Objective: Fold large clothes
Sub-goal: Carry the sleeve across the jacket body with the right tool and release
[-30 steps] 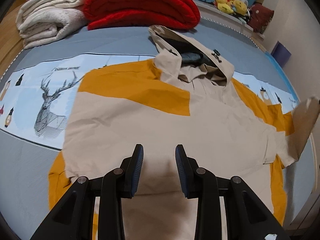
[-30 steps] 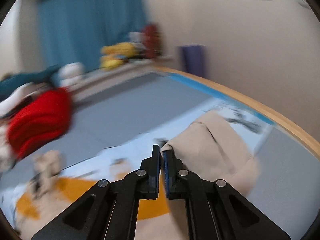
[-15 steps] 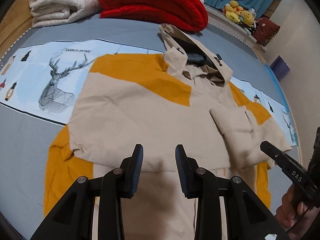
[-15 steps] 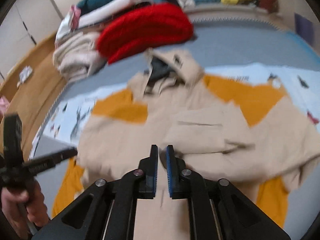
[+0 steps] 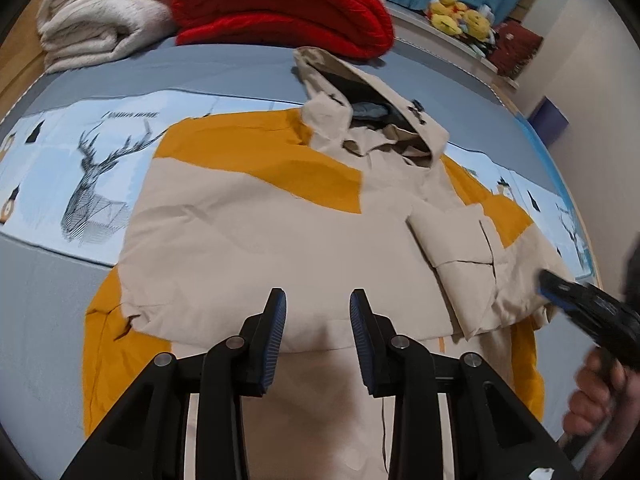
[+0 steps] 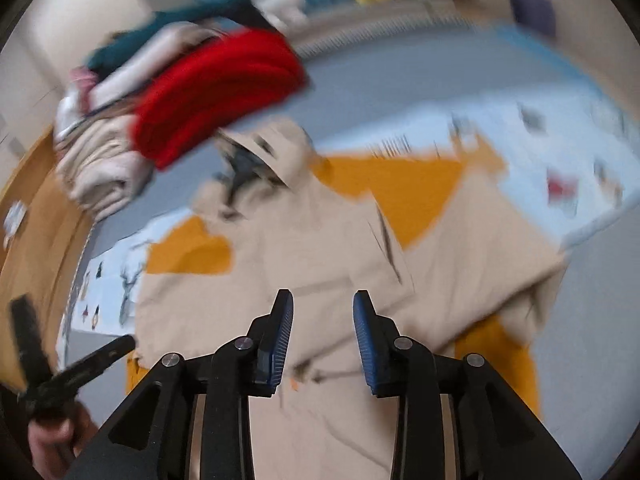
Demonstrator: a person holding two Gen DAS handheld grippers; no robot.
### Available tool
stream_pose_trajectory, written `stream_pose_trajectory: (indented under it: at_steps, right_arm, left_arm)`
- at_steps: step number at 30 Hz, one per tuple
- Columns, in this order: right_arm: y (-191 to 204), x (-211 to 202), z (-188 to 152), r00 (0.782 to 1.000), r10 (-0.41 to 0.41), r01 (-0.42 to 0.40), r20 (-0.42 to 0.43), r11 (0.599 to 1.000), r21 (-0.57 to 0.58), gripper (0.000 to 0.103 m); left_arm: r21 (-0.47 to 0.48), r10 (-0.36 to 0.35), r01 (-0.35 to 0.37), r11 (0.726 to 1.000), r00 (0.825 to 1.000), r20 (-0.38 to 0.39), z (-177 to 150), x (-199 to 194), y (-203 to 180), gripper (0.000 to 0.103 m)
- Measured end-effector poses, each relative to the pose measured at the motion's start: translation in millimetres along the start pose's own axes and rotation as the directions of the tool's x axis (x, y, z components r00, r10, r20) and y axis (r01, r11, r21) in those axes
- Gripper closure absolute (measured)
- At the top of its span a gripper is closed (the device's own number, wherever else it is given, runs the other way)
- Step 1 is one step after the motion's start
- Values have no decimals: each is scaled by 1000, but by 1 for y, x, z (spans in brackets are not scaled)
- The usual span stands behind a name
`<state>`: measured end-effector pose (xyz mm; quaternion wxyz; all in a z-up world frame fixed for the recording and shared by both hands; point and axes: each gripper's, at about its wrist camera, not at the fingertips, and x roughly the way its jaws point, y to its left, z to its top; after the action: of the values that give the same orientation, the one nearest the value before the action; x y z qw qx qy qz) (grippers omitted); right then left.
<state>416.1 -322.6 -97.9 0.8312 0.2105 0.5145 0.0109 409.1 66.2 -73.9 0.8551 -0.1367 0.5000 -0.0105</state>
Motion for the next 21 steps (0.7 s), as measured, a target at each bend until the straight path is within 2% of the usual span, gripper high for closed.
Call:
stream_pose_trajectory:
  at_steps: [1, 5, 10, 14, 15, 16, 18, 21]
  right_arm:
    - [-12, 14, 2, 999, 22, -20, -36, 998, 54, 70]
    - [-55, 47, 7, 996, 12, 8, -92, 975, 221, 70]
    - [-78, 67, 11, 992, 61, -17, -114, 936, 352, 70]
    - [-71, 72, 16, 993, 56, -18, -106, 942, 336, 73]
    - [-66, 71, 17, 993, 67, -32, -97, 944, 327, 88]
    - [-62, 70, 18, 993, 78, -47, -85, 947, 318, 96]
    - [-48, 64, 20, 992, 118, -100, -47, 953, 286, 101]
    - [-14, 54, 22, 968, 251, -245, -10, 952, 184, 102]
  left_arm:
    - [17, -7, 7, 1000, 1000, 1, 0, 1, -4, 81]
    - [102, -37, 35, 994, 999, 18, 1, 3, -23, 87]
    - [157, -82, 77, 985, 996, 26, 1, 8, -44, 87]
    - [160, -117, 113, 981, 993, 14, 1, 16, -53, 87]
    - [158, -122, 119, 980, 992, 14, 1, 17, -54, 87]
    - [155, -129, 125, 980, 992, 14, 2, 18, -55, 87]
    - [145, -151, 147, 978, 988, 14, 3, 19, -57, 87]
    - [141, -186, 183, 973, 983, 9, 3, 21, -64, 87]
